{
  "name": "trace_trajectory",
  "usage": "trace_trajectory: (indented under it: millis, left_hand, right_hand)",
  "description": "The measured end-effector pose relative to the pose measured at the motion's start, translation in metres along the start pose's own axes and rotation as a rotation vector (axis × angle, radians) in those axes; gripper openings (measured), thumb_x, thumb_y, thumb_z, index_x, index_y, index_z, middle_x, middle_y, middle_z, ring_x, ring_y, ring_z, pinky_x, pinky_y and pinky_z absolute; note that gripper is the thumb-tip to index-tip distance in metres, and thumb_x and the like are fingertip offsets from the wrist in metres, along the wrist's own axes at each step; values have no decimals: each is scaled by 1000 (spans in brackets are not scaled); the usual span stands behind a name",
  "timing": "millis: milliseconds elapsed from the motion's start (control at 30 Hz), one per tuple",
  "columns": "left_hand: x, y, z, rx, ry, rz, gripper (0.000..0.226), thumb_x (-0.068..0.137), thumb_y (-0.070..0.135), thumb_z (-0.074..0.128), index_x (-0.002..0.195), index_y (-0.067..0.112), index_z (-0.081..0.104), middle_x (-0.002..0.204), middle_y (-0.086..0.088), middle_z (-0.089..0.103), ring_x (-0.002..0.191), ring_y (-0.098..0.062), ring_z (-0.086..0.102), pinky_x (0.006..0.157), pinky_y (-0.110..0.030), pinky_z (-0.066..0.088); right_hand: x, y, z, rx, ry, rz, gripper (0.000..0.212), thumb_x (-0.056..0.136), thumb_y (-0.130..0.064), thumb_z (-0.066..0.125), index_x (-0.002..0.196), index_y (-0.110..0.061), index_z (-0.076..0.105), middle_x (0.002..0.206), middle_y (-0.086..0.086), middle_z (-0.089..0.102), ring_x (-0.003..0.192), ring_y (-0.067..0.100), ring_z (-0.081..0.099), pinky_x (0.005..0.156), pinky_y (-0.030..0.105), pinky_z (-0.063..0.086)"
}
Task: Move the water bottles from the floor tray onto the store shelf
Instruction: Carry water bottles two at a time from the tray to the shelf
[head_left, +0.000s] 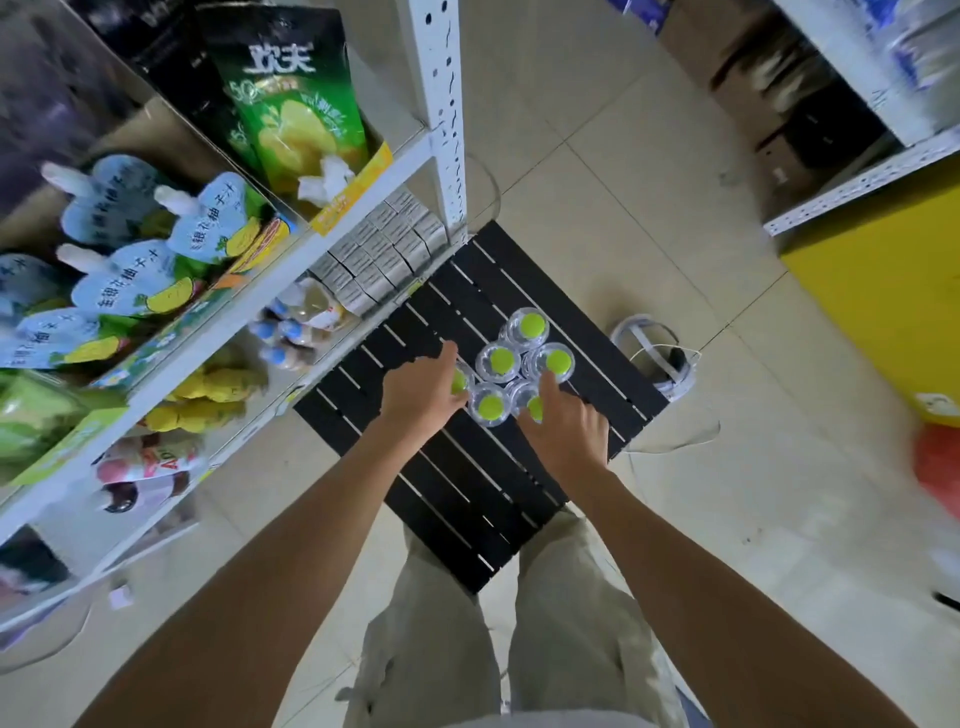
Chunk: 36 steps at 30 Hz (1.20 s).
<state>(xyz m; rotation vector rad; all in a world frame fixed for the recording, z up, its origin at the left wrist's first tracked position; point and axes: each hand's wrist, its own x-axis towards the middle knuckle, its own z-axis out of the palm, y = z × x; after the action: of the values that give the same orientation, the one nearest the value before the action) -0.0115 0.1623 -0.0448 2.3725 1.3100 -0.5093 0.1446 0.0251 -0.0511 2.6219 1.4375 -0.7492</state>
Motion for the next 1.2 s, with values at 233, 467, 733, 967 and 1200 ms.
trace_trajectory:
  millis: [233, 467, 733, 967, 1200]
  left_hand:
    - [-14, -15, -7, -71, -73, 10, 51, 75, 41, 73, 112, 15, 51, 72, 2, 56, 70, -27, 66, 55, -31, 44]
    - [-96, -22, -31, -115, 51, -18, 44, 74, 49, 71, 100, 21, 51, 74, 5, 64, 63, -20, 64, 55, -28, 48]
    - [-210, 4, -103, -108, 80, 177, 57, 75, 63, 63, 116, 25, 53, 72, 6, 66, 68, -18, 66, 55, -30, 50]
    - [-298, 52, -182, -264, 232, 349, 40, 66, 49, 70, 75, 25, 39, 47, 6, 46, 44, -14, 48, 41, -28, 34]
    - [-404, 75, -225, -275, 547, 551, 44, 67, 48, 77, 72, 23, 41, 46, 4, 53, 43, -20, 55, 41, -32, 45]
  right_hand:
    - [-30, -10, 9, 119, 29, 169, 35, 83, -34, 68, 106, -16, 48, 59, 3, 51, 54, 32, 56, 53, 32, 39]
    - [-95, -34, -18, 244, 151, 270, 30, 76, -40, 59, 91, -18, 46, 60, 9, 60, 55, 37, 59, 53, 39, 53]
    - [-222, -78, -77, 412, 302, 429, 31, 78, -45, 65, 90, -26, 43, 58, 0, 55, 55, 30, 51, 54, 37, 45]
    - [-300, -79, -174, 466, 589, 375, 31, 68, -47, 66, 82, -26, 47, 50, -4, 53, 49, 18, 53, 47, 30, 41]
    - [-405, -79, -234, 344, 806, 83, 36, 67, -50, 71, 90, -27, 56, 59, -8, 59, 52, 21, 53, 46, 27, 34]
